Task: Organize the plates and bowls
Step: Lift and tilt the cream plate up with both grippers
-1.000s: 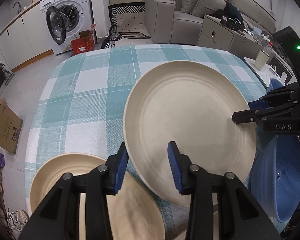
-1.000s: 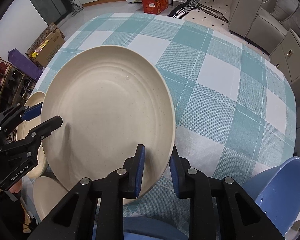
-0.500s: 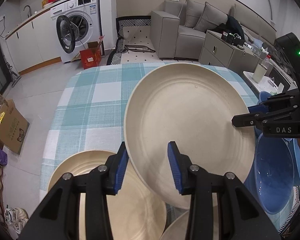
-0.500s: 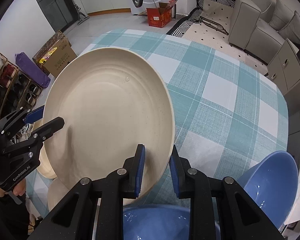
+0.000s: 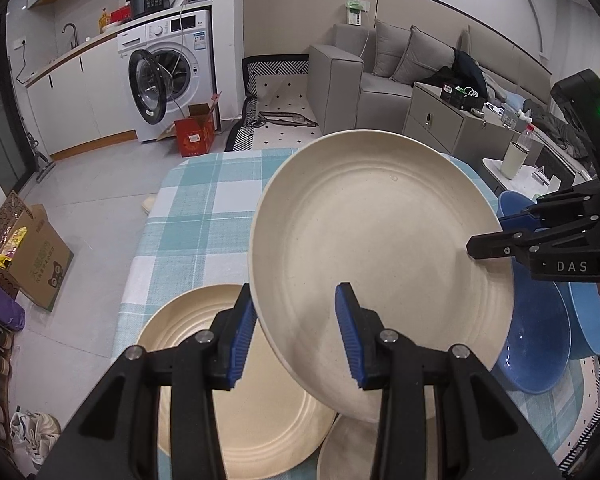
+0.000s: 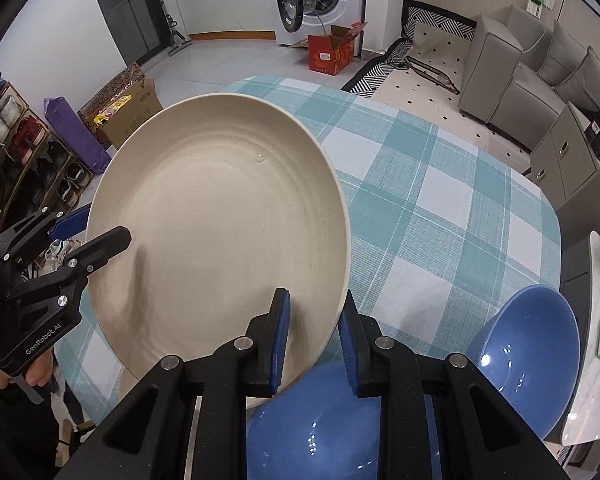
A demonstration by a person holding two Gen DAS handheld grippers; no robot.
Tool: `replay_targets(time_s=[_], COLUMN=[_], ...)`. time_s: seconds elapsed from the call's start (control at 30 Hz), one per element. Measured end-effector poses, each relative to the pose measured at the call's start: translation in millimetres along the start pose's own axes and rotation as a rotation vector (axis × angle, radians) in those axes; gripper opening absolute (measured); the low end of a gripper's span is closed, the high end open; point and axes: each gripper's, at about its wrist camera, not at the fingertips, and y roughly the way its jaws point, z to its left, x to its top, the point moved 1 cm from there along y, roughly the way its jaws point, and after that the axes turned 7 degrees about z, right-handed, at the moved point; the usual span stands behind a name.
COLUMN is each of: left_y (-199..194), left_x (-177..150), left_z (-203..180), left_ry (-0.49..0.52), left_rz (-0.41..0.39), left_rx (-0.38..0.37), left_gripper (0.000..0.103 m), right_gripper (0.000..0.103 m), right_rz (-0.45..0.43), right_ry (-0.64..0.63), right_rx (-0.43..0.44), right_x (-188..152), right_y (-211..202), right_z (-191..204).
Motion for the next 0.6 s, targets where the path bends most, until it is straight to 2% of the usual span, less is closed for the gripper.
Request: replay_targets(time_s=[0.6], left_y=[-52], left_x=[-54], left_z=[-7], left_ry=[0.018], left_rz=[-0.042], left_rx=[0.009], left_gripper=[0.038], right_gripper=[0.024], right_rz=[-0.033], right_ry=[-0.018], right_rx=[-0.012], right_x=[-65], right_y=[-27], right_z=[42])
